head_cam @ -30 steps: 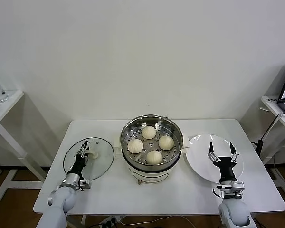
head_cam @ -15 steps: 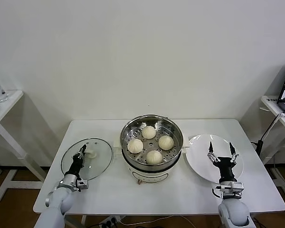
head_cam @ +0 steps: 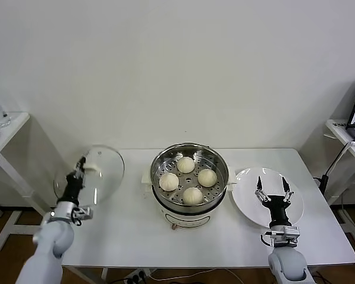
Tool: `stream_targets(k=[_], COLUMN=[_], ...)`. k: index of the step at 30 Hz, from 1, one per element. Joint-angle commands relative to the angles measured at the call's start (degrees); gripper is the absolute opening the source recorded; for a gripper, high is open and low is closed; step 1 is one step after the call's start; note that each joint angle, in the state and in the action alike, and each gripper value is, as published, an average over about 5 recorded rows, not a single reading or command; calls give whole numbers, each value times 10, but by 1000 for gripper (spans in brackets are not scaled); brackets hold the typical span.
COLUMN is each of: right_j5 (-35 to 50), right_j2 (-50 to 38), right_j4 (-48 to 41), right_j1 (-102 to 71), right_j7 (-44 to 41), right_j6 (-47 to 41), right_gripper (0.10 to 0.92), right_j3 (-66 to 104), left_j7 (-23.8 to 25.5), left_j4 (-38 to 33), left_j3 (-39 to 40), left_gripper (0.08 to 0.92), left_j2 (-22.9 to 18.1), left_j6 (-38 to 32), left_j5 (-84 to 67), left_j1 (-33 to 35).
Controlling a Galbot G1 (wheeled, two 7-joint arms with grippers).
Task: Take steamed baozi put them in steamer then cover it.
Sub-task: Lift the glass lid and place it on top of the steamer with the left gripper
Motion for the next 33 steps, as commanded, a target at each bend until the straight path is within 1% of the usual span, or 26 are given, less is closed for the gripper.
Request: stream_targets(k=[1, 4, 7, 11, 14, 19, 23, 29, 33], right_j5=[-5, -6, -6, -7, -9, -12, -13, -12, -13], right_j2=[3, 5, 7, 10, 13, 22, 25, 25, 26], right_j4=[4, 6, 6, 5, 1, -6, -11, -16, -22], right_j1=[-3, -5, -4, -3, -3, -4, -5, -2, 3], right_j7=[1, 2, 2, 2, 2, 1, 1, 0, -1], right_j6=[-3, -7, -8, -8, -6, -2, 0, 2, 2], right_gripper=[823, 823, 823, 823, 823, 823, 823, 823, 823], right_j3=[-1, 1, 5, 8, 7, 9, 12, 17, 15], left_j7=[61, 80, 94, 121, 154, 212, 265, 292, 305], left_j4=[-304, -350, -369, -361, -333, -266, -223, -173, -154], left_j3=[53, 131, 210, 312, 369, 403, 415, 411, 403], left_gripper=[191, 191, 191, 191, 191, 191, 191, 191, 191], left_j2=[24, 17, -4, -40, -68, -116, -139, -162, -173], left_j6=[87, 134, 173, 221, 257, 295, 317, 328, 331], left_j5=[-50, -53, -27, 14, 31, 88, 130, 154, 171], left_j1=[18, 20, 21, 9, -19, -69, -93, -105, -108])
